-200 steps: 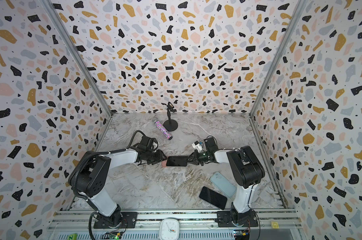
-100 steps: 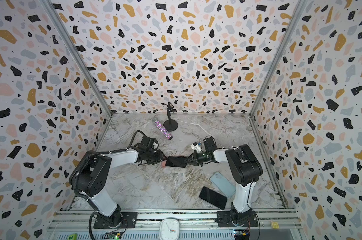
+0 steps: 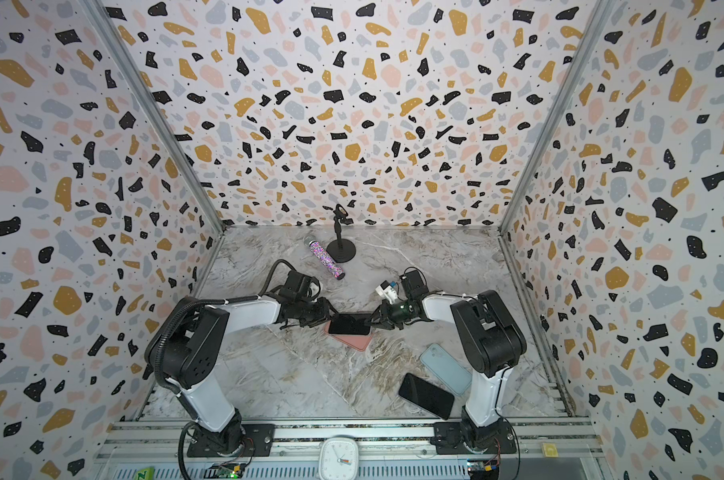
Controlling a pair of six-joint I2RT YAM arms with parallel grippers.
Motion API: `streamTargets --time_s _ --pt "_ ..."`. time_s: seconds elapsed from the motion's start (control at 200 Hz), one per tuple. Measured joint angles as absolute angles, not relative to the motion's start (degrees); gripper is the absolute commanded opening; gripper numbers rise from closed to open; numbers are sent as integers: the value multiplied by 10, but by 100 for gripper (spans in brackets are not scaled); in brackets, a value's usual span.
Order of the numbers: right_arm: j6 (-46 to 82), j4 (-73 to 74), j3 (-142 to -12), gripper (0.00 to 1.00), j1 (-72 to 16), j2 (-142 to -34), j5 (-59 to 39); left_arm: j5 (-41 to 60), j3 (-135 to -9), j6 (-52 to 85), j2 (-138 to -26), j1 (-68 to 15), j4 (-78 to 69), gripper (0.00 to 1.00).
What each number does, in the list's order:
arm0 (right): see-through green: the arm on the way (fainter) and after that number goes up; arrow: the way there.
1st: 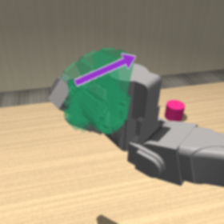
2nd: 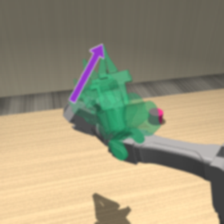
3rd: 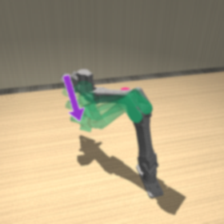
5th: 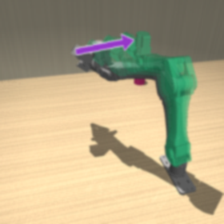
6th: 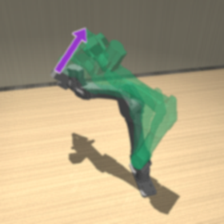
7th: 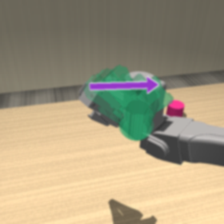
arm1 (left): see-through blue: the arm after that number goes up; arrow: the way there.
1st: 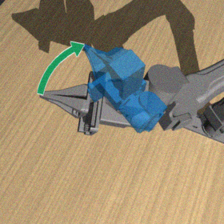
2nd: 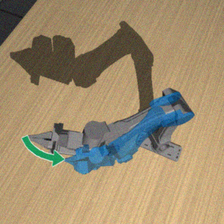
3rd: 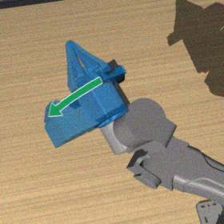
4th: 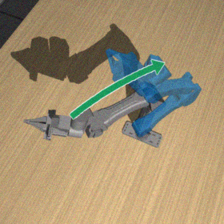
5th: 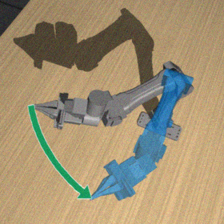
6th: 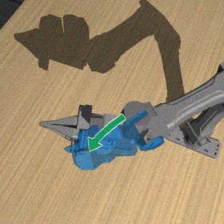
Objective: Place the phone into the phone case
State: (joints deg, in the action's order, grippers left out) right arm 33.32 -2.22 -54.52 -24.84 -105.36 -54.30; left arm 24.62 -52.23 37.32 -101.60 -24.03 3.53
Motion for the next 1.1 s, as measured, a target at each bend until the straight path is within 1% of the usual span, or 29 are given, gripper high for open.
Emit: streamTargets --time_s 0.16,0.611,1.101 --pt "349 -18 -540 0 -247 -1054 -545 249 -522 373 -1016 -240 34 42" --pt "465 123 -448 0 -239 -1044 -562 251 -491 392 -999 -240 1 42" --pt "558 213 -420 0 -245 -1045 -564 255 -456 415 -987 -238 -49 41"
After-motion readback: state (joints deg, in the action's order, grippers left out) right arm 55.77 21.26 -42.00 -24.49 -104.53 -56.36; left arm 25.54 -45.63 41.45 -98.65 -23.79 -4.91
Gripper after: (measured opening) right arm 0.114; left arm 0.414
